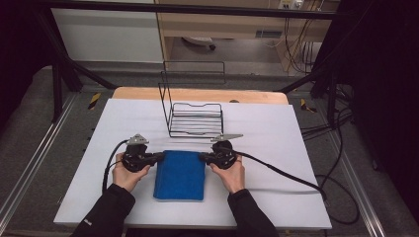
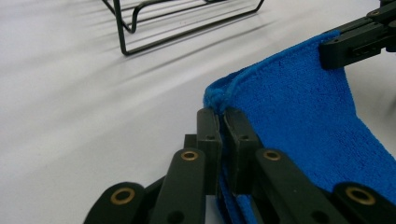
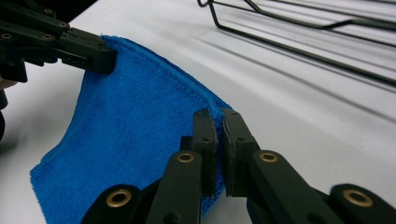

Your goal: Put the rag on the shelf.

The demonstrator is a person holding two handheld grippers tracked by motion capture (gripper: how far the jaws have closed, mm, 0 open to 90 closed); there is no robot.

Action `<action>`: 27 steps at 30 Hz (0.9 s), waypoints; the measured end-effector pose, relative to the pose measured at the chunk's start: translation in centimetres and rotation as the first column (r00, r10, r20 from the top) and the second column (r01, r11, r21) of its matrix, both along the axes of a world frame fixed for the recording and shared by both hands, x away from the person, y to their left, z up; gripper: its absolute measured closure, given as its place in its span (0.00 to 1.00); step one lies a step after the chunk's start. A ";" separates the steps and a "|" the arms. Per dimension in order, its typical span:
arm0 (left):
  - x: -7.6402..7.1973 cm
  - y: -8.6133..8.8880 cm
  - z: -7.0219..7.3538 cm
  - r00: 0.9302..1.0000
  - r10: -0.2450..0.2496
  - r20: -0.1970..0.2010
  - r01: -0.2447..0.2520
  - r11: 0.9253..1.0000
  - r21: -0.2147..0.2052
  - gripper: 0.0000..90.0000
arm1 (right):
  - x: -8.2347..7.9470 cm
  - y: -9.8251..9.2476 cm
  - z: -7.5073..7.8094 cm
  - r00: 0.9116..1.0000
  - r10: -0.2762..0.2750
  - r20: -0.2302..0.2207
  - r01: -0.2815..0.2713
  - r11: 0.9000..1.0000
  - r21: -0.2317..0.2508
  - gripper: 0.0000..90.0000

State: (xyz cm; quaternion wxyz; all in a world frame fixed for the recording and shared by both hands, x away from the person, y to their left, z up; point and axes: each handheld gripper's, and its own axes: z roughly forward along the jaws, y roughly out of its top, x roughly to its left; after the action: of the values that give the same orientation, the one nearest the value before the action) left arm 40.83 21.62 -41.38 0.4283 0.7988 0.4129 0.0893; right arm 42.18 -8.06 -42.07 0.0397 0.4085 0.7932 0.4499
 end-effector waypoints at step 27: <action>-3.2 -0.6 4.1 0.987 0.002 0.159 0.005 0.999 -0.044 0.95 | -2.3 -1.5 3.6 0.985 0.014 0.172 -0.025 0.998 0.059 0.95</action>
State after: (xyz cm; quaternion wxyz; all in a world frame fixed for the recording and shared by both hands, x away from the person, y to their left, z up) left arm 37.66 21.06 -37.28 0.4776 0.7797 0.3788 0.1431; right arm 39.84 -9.51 -38.47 0.0910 0.3615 0.7767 0.5077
